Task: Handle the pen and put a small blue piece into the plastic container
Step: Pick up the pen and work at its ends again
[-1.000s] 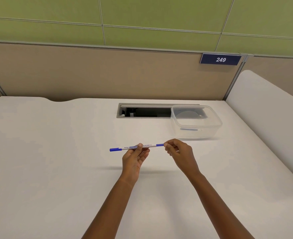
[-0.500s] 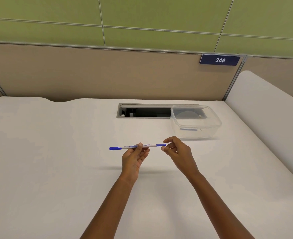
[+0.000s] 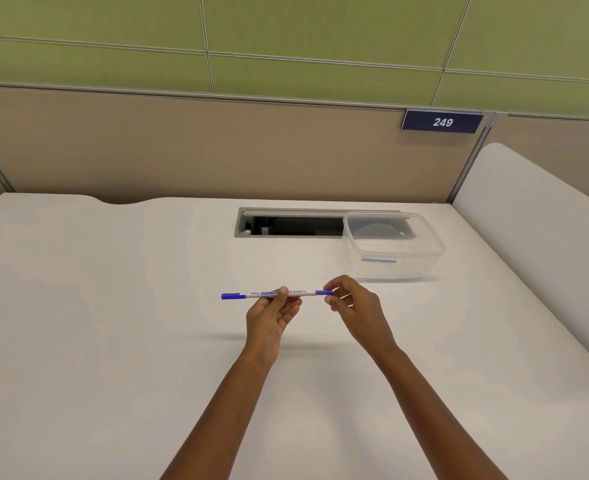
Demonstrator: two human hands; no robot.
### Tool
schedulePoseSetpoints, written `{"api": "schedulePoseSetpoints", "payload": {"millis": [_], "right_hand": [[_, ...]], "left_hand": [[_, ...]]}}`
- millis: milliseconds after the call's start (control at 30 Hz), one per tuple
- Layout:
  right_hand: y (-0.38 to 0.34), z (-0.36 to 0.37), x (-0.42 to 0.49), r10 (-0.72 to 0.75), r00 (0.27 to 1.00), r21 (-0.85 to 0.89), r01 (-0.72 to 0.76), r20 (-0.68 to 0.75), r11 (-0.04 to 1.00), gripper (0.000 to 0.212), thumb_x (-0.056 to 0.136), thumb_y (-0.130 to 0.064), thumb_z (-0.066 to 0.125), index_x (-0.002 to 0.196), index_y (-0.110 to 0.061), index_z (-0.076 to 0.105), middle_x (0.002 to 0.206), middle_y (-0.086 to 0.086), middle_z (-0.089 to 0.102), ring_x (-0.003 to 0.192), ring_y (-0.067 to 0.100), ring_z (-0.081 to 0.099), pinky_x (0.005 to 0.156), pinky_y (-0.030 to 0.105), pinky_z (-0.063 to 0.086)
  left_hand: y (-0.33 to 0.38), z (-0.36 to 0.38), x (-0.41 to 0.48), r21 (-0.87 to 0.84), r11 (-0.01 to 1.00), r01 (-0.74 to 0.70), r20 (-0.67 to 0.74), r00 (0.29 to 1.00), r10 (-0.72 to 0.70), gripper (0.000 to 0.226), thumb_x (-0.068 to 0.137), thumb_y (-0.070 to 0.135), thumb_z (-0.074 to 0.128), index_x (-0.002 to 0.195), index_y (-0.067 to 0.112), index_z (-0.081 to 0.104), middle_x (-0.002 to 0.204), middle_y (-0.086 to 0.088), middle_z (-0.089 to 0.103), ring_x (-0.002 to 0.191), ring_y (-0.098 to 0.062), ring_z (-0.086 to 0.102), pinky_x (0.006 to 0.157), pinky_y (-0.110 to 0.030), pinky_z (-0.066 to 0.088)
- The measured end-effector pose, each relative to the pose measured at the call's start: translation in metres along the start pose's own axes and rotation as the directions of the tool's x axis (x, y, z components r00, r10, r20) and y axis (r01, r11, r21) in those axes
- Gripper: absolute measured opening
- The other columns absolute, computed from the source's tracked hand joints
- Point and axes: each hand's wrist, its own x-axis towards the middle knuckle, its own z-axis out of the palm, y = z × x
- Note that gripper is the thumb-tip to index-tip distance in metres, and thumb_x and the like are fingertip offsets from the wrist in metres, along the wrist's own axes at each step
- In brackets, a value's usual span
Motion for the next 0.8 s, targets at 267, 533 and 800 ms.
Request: {"api": "schedulePoseSetpoints", "payload": {"millis": [267,533,800], "right_hand": [[0.0002,0.0009,-0.0005,0.022,1.0,0.0,-0.022,0.022,1.0,0.004,0.087,-0.023,0.055,0.086,-0.02,0.058,0.074,-0.002,0.061,0.071,0.016,0.059,0.063,0.025,0.044],[0.0016,0.0022,-0.0008,0.015,1.0,-0.004,-0.015,0.002,1.0,0.008,0.086,-0.014,0.055,0.082,-0.021,0.058,0.074,0.0,0.061,0.068,0.011,0.059,0.058,0.012,0.042],[0.002,0.0041,-0.0027,0.005,1.0,0.005,-0.005,0.0,1.0,0.014,0.086,-0.012,0.053,0.086,-0.026,0.056,0.075,-0.001,0.062,0.07,0.01,0.059,0.063,0.016,0.043]], "left_hand": [[-0.0001,-0.0004,-0.0013,-0.006,1.0,-0.003,0.01,1.0,0.004,0.01,0.089,0.007,0.053,0.084,0.003,0.061,0.06,-0.002,0.073,0.059,-0.013,0.07,0.059,-0.019,0.058],[-0.0014,0.0006,-0.0012,-0.01,1.0,-0.003,0.003,1.0,0.003,0.01,0.088,0.008,0.054,0.084,0.003,0.061,0.06,-0.002,0.073,0.059,-0.013,0.071,0.06,-0.019,0.059],[-0.0003,0.0008,-0.0023,-0.015,1.0,-0.009,-0.007,1.0,0.009,0.01,0.088,0.007,0.054,0.085,0.002,0.062,0.067,-0.006,0.071,0.059,-0.013,0.071,0.061,-0.02,0.059]]}}
